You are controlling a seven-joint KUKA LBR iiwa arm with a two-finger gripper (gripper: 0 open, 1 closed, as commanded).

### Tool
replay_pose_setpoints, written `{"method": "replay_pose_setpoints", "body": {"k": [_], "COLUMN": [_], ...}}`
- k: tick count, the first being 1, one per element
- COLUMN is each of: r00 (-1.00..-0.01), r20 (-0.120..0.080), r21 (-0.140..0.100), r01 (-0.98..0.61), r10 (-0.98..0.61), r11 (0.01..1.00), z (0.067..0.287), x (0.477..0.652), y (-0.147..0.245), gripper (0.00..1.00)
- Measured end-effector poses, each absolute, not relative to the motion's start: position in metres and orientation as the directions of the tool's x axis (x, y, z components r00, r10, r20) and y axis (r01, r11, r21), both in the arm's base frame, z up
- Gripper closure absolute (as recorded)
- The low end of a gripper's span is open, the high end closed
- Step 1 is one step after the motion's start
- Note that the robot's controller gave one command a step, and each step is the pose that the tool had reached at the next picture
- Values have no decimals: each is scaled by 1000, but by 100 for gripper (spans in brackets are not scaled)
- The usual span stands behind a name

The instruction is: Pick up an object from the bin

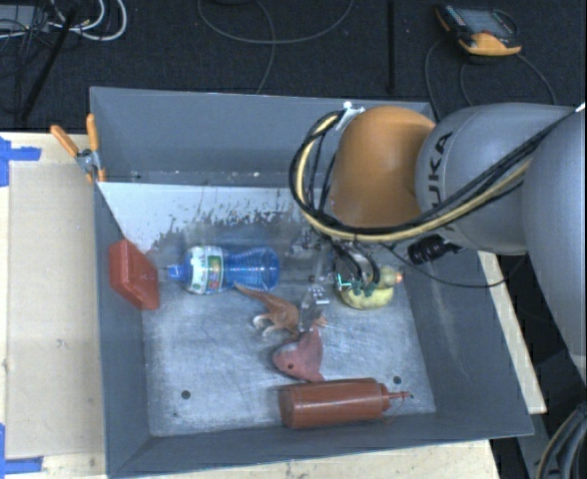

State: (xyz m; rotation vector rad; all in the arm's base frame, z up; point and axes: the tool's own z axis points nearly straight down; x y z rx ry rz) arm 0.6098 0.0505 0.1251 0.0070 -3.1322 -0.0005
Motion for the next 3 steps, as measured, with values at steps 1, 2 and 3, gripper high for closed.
{"method": "replay_pose_setpoints", "body": {"k": [1,2,3], "r00": [-1000,-995,-913], "r20": [2,-5,-5], "r21": [1,-2,-5], "r01": [-4,-102,-408], "r10": [-4,-102,-408], "r11": [1000,995,913], "z": [130,116,89], "x": [612,605,573], "y": [50,61,77], "gripper": [0,0,0]}}
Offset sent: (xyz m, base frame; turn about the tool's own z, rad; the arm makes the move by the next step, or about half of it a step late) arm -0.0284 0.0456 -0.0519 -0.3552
